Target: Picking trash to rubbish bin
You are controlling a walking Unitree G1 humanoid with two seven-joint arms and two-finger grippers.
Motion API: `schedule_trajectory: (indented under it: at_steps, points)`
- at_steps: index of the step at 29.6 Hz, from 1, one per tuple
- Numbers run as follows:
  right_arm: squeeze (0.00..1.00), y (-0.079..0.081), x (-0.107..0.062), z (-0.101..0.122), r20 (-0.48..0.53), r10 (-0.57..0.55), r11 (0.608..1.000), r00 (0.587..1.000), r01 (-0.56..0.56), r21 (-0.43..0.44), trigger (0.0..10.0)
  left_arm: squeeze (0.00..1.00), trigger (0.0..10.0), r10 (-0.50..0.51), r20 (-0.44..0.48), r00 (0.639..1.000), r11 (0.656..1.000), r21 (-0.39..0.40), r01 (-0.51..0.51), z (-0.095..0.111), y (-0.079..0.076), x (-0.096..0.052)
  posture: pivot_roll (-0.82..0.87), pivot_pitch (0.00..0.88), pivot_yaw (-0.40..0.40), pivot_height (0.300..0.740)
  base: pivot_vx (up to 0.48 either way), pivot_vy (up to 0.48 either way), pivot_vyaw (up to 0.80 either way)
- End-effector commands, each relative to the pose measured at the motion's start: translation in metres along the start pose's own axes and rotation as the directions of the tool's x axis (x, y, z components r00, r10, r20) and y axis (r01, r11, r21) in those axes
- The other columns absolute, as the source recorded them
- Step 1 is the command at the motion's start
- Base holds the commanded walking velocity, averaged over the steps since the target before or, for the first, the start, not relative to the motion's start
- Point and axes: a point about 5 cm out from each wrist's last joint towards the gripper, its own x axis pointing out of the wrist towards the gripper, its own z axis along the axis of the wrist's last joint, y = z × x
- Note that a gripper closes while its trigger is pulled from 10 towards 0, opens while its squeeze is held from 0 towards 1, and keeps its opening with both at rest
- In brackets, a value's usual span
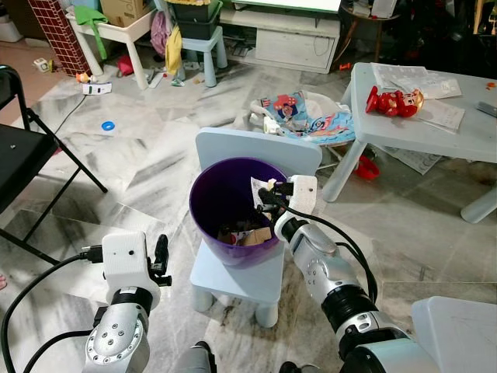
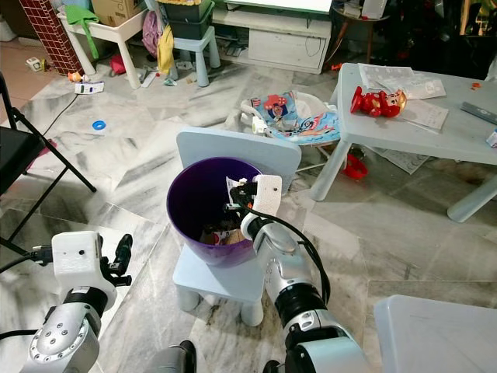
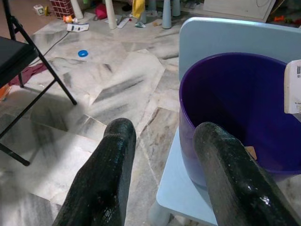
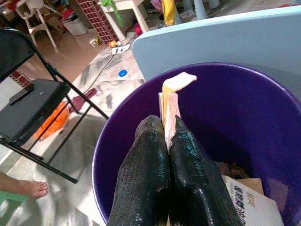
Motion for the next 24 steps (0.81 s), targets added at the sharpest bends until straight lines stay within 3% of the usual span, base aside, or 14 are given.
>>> schedule_trajectory:
  at_steps: [1, 7, 8, 9, 10, 11, 12, 13, 24]
  points:
    - [0.00, 0.056, 0.013, -0.012, 0.002, 0.121, 0.986, 0.993, -0.120, 0.112, 0.0, 0.00, 10.0, -0.014, -0.001, 1.000, 1.000, -0.001, 0.014, 0.001, -0.001, -0.001, 0.31, 0.152, -0.074, 0.740, 0.000, 0.000, 0.00]
    - [0.00, 0.066, 0.014, -0.010, 0.030, 0.166, 0.971, 0.986, -0.168, 0.169, 0.0, 0.00, 10.0, -0.031, 0.004, 1.000, 1.000, -0.005, 0.031, 0.002, -0.005, 0.001, 0.30, 0.152, -0.074, 0.740, 0.000, 0.000, 0.00]
    - [0.00, 0.068, 0.015, -0.006, 0.051, 0.180, 0.963, 0.982, -0.186, 0.193, 0.8, 0.00, 10.0, -0.034, 0.005, 0.999, 0.999, -0.005, 0.034, 0.002, -0.006, 0.001, 0.31, 0.151, -0.074, 0.740, 0.000, 0.000, 0.00]
    - [0.00, 0.070, 0.016, -0.004, 0.064, 0.186, 0.958, 0.981, -0.195, 0.211, 3.4, 0.00, 10.0, -0.036, 0.006, 0.999, 0.999, -0.005, 0.037, 0.002, -0.006, 0.001, 0.31, 0.151, -0.074, 0.740, 0.000, 0.000, 0.00]
    - [0.00, 0.070, 0.016, -0.004, 0.064, 0.186, 0.958, 0.981, -0.195, 0.211, 3.4, 0.00, 10.0, -0.036, 0.006, 0.999, 0.999, -0.005, 0.037, 0.002, -0.006, 0.001, 0.31, 0.151, -0.074, 0.740, 0.000, 0.000, 0.00]
    - [0.00, 0.071, 0.017, -0.002, 0.071, 0.187, 0.949, 0.980, -0.199, 0.244, 6.0, 0.00, 10.0, -0.038, 0.006, 0.999, 0.999, -0.005, 0.038, 0.003, -0.007, 0.001, 0.31, 0.151, -0.074, 0.740, 0.000, 0.000, 0.00]
    - [0.91, 0.071, 0.018, -0.002, 0.070, 0.187, 0.943, 0.980, -0.199, 0.268, 10.0, 0.00, 10.0, -0.038, 0.006, 0.999, 0.999, -0.006, 0.038, 0.003, -0.007, 0.001, 0.31, 0.153, -0.076, 0.740, 0.000, 0.000, 0.00]
    - [1.00, 0.072, 0.018, -0.002, 0.071, 0.195, 0.934, 0.978, -0.207, 0.291, 10.0, 0.00, 10.0, -0.038, 0.006, 0.999, 0.999, -0.006, 0.038, 0.003, -0.007, 0.001, 0.31, 0.154, -0.077, 0.740, 0.000, 0.000, 0.00]
    - [1.00, 0.073, 0.015, -0.010, 0.051, 0.217, 0.915, 0.975, -0.221, 0.336, 10.0, 0.00, 10.0, -0.044, 0.005, 0.999, 0.999, -0.009, 0.044, 0.002, -0.009, 0.002, 0.30, 0.153, -0.080, 0.740, 0.000, 0.000, 0.00]
